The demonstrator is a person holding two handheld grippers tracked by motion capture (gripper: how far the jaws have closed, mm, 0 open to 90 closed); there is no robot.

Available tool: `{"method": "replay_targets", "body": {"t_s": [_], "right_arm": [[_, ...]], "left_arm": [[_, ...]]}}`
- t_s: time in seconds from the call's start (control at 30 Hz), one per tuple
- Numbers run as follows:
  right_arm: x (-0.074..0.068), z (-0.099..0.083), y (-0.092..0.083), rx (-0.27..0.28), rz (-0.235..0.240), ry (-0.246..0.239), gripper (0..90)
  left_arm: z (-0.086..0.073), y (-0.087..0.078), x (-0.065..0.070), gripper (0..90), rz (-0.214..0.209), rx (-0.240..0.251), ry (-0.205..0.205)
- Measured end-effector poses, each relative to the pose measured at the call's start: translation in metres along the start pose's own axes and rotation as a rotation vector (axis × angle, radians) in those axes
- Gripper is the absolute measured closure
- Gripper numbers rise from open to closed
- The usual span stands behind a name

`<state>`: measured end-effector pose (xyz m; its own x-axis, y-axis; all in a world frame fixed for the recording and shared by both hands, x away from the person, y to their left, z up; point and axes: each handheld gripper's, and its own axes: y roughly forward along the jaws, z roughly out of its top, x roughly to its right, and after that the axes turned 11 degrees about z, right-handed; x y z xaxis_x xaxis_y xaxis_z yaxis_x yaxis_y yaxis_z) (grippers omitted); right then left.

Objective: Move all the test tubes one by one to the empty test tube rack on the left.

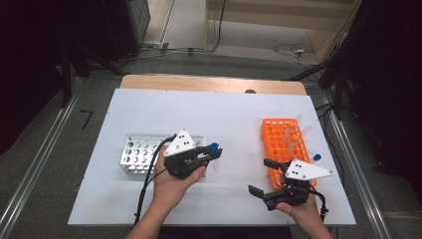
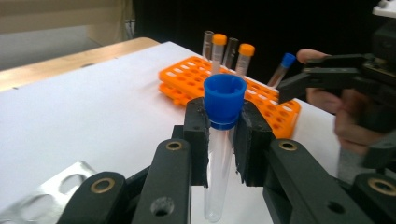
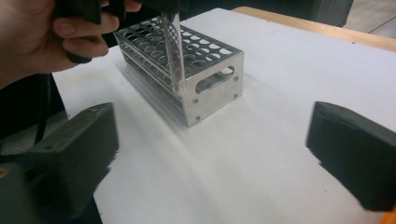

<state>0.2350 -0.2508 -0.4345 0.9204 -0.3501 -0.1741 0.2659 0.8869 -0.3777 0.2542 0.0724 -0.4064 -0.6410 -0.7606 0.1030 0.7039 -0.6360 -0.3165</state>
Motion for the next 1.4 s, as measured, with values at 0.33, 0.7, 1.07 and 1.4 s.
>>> {"method": "replay_targets", "body": {"t_s": [0.33,0.7,1.07,1.4], "right_arm": [[0.005,-0.020,-0.036,0.017,-0.040,0.025,0.0],[0.012,-0.030,-0.055,0.040,-0.078,0.039,3.1],[0.014,-0.033,-0.052,0.029,-0.091,0.029,3.3],[0.016,-0.035,-0.051,0.027,-0.094,0.037,3.8]], "left_arm": [[0.021,0.001,-0.024,77.9,0.065,0.033,0.002],[0.025,0.010,-0.057,77.8,0.168,0.046,-0.020],[0.011,0.028,-0.069,77.8,0.213,0.019,-0.029],[-0.005,0.043,-0.066,77.7,0.225,-0.039,-0.018]]}}
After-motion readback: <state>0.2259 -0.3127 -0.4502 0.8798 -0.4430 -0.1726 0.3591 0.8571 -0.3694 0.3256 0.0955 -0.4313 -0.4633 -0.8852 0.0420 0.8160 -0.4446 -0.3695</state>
